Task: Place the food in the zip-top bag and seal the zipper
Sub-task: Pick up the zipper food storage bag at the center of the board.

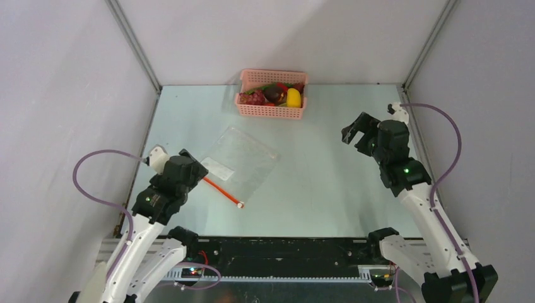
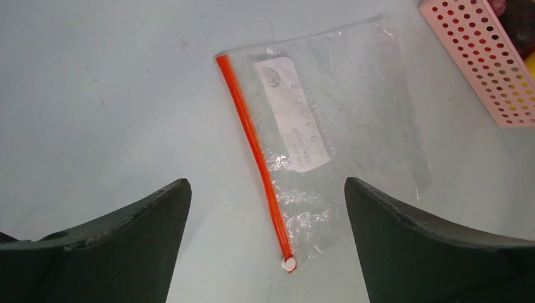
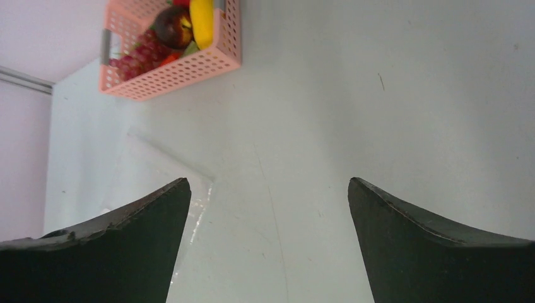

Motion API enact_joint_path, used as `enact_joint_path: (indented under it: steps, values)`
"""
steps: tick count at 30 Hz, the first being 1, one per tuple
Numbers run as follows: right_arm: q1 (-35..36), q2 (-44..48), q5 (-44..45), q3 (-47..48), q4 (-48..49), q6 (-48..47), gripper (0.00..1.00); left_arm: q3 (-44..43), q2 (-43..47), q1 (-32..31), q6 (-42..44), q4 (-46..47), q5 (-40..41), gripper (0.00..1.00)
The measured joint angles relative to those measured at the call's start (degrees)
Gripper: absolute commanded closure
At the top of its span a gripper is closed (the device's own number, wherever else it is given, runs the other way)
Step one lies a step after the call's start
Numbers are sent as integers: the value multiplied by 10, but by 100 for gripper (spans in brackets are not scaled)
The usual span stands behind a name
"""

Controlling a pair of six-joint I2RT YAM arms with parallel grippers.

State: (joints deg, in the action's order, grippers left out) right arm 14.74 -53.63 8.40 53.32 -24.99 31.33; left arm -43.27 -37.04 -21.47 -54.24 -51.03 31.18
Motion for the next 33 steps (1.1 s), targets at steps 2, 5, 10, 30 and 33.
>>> enact_joint_path:
  steps: [2, 5, 10, 30, 33]
  values:
    - [0, 19, 0, -3, 6, 3, 1, 13, 3, 0, -2, 13, -2, 2]
    - [0, 49, -4, -18, 30, 7, 1, 56, 10, 3, -9, 49, -18, 2]
    - [-1, 98, -19, -69, 61, 13, 1, 172, 3, 54, -29, 153, -103, 2]
    - [-2, 225, -14, -129, 46, 39, 1, 285, -169, 110, -75, 483, -187, 26]
    - [-2, 239, -6, -129, 34, 47, 0, 285, -205, 110, -79, 523, -187, 41]
